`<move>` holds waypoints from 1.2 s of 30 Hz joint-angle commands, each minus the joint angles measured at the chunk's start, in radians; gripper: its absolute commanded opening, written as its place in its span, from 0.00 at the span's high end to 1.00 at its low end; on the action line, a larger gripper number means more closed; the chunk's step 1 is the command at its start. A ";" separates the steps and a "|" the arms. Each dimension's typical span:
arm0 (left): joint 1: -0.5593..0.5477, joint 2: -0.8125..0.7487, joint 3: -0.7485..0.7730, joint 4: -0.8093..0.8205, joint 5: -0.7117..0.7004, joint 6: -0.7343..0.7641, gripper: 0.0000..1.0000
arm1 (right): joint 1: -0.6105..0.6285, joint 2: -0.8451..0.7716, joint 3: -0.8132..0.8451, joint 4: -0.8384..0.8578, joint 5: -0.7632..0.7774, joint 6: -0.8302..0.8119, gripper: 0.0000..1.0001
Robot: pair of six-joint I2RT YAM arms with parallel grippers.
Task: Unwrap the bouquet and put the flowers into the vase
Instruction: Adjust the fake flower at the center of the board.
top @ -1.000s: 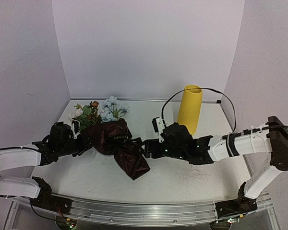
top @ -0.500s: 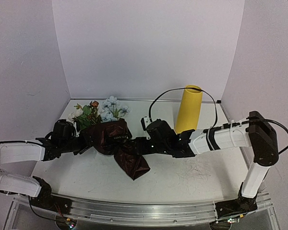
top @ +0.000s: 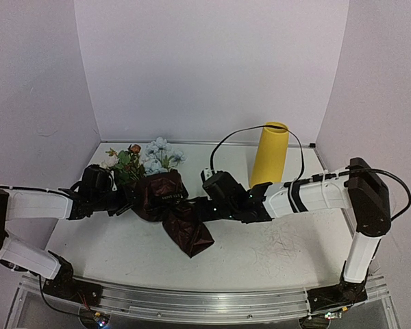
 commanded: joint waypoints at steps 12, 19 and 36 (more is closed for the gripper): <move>0.005 0.083 0.106 0.037 0.113 0.082 0.50 | -0.002 -0.128 -0.102 -0.044 -0.029 -0.014 1.00; 0.000 0.150 0.132 0.041 0.203 0.129 0.51 | 0.002 -0.214 -0.218 -0.044 -0.102 -0.033 1.00; -0.047 0.105 0.107 0.160 0.300 0.169 0.48 | 0.036 -0.357 -0.306 -0.029 -0.080 0.018 0.52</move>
